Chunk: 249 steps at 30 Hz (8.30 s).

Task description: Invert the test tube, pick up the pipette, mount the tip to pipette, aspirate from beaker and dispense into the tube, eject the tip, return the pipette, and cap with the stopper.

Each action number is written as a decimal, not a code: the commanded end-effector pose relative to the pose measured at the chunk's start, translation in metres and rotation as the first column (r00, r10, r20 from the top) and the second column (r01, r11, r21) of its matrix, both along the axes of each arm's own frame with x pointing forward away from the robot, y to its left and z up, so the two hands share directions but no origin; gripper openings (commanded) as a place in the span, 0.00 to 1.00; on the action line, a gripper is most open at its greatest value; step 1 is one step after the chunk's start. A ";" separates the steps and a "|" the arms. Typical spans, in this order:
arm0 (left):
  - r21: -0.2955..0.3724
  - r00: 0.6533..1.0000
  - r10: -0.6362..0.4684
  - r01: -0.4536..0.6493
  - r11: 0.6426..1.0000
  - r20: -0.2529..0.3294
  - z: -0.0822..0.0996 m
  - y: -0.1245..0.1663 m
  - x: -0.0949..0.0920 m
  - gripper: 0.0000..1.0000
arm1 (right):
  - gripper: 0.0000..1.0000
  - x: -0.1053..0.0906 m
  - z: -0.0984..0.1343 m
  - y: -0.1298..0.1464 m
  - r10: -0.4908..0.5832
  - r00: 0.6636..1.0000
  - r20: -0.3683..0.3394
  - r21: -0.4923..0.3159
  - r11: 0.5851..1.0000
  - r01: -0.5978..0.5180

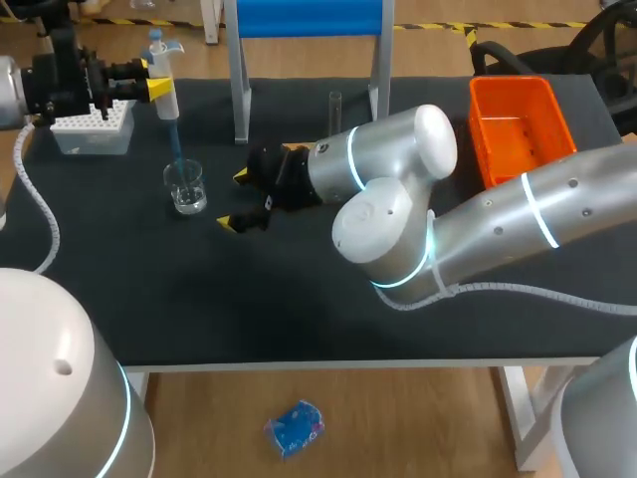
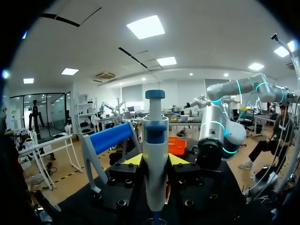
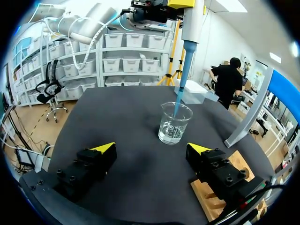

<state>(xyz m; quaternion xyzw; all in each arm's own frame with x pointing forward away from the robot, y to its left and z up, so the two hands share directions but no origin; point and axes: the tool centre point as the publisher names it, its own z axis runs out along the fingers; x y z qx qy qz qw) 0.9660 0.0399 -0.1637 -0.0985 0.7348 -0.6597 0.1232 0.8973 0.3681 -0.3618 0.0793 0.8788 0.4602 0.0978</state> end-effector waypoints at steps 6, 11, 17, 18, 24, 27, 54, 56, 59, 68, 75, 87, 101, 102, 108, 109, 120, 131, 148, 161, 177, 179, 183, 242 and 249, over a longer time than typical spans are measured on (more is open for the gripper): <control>-0.012 1.000 0.006 -0.006 1.000 -0.011 -0.011 0.000 0.000 0.00 | 1.00 0.000 -0.002 0.001 -0.001 1.000 0.002 0.004 1.000 0.001; -0.019 1.000 0.011 -0.012 1.000 -0.016 -0.016 -0.001 -0.001 0.00 | 1.00 0.000 -0.002 0.001 -0.001 1.000 0.002 0.004 1.000 0.001; -0.027 1.000 0.019 -0.020 0.999 -0.019 -0.024 -0.001 -0.001 0.00 | 1.00 0.000 -0.002 0.001 -0.001 1.000 0.002 0.004 1.000 0.001; -0.029 1.000 0.021 -0.021 0.999 -0.020 -0.025 -0.001 0.000 0.00 | 1.00 0.000 -0.002 0.001 -0.001 1.000 0.002 0.004 1.000 0.001; -0.028 0.999 0.024 -0.025 0.999 -0.022 -0.031 -0.002 0.000 0.00 | 1.00 0.000 -0.002 0.001 -0.001 1.000 0.002 0.004 1.000 0.001; -0.029 0.999 0.025 -0.026 0.999 -0.021 -0.035 -0.001 -0.001 0.00 | 1.00 0.000 -0.002 0.001 -0.001 1.000 0.002 0.004 1.000 0.001; -0.037 0.999 0.042 -0.043 0.998 -0.018 -0.047 0.001 0.002 0.00 | 1.00 0.000 -0.002 0.001 -0.001 1.000 0.002 0.004 1.000 0.001; -0.036 0.999 0.044 -0.044 0.998 -0.016 -0.046 0.002 0.002 0.00 | 1.00 0.000 -0.002 0.001 -0.001 1.000 0.002 0.004 1.000 0.001; -0.036 0.999 0.045 -0.046 0.998 -0.014 -0.046 0.002 0.002 0.00 | 1.00 0.000 -0.002 0.001 -0.001 1.000 0.002 0.004 1.000 0.001; -0.036 0.999 0.045 -0.046 0.998 -0.014 -0.046 0.002 0.002 0.00 | 1.00 -0.001 0.001 0.001 0.015 1.000 -0.004 0.021 1.000 -0.015; -0.036 0.999 0.045 -0.046 0.998 -0.014 -0.046 0.002 0.002 0.00 | 1.00 -0.005 0.036 -0.009 0.114 0.993 0.019 0.049 0.992 -0.115; -0.036 0.999 0.045 -0.046 0.998 -0.014 -0.046 0.002 0.002 0.00 | 1.00 -0.011 0.109 -0.037 0.249 0.968 0.022 0.127 0.960 -0.249; -0.036 0.999 0.045 -0.046 0.998 -0.014 -0.046 0.002 0.002 0.00 | 1.00 0.006 0.183 -0.051 0.363 0.929 0.067 0.222 0.903 -0.369; -0.036 0.999 0.045 -0.046 0.998 -0.014 -0.046 0.002 0.002 0.00 | 1.00 0.008 0.188 -0.049 0.378 0.923 0.073 0.233 0.893 -0.385; -0.036 0.999 0.045 -0.046 0.998 -0.014 -0.046 0.002 0.002 0.00 | 1.00 0.008 0.188 -0.049 0.378 0.923 0.073 0.233 0.893 -0.385; -0.036 0.999 0.045 -0.046 0.998 -0.014 -0.046 0.002 0.002 0.00 | 1.00 0.008 0.188 -0.049 0.378 0.923 0.073 0.233 0.893 -0.385; -0.036 0.999 0.045 -0.046 0.998 -0.014 -0.046 0.002 0.002 0.00 | 1.00 0.008 0.188 -0.049 0.378 0.923 0.073 0.233 0.893 -0.385; -0.036 0.999 0.045 -0.046 0.998 -0.014 -0.046 0.002 0.002 0.00 | 1.00 0.028 0.205 -0.033 0.410 0.909 0.072 0.266 0.871 -0.414; -0.036 0.999 0.045 -0.046 0.998 -0.014 -0.046 0.002 0.002 0.00 | 0.44 0.051 0.212 -0.004 0.504 0.864 -0.009 0.294 0.827 -0.480; -0.036 0.999 0.045 -0.046 0.998 -0.014 -0.046 0.002 0.002 0.00 | 0.00 0.053 0.244 0.029 0.557 0.829 0.061 0.393 0.750 -0.533; -0.036 0.999 0.045 -0.046 0.998 -0.014 -0.046 0.002 0.002 0.00 | 0.00 0.052 0.252 0.039 0.579 0.812 0.076 0.433 0.714 -0.550; -0.036 0.999 0.045 -0.046 0.998 -0.014 -0.046 0.002 0.002 0.00 | 0.00 0.052 0.252 0.039 0.579 0.812 0.076 0.433 0.714 -0.550; -0.036 0.999 0.045 -0.046 0.998 -0.014 -0.046 0.002 0.002 0.00 | 0.00 0.059 0.244 0.053 0.590 0.806 0.053 0.477 0.694 -0.540; -0.036 0.999 0.045 -0.046 0.998 -0.014 -0.046 0.002 0.002 0.00 | 0.00 0.066 0.226 0.097 0.660 0.751 0.024 0.550 0.619 -0.561; -0.036 0.999 0.045 -0.046 0.998 -0.014 -0.046 0.002 0.002 0.00 | 0.00 0.066 0.223 0.096 0.657 0.753 0.017 0.551 0.623 -0.556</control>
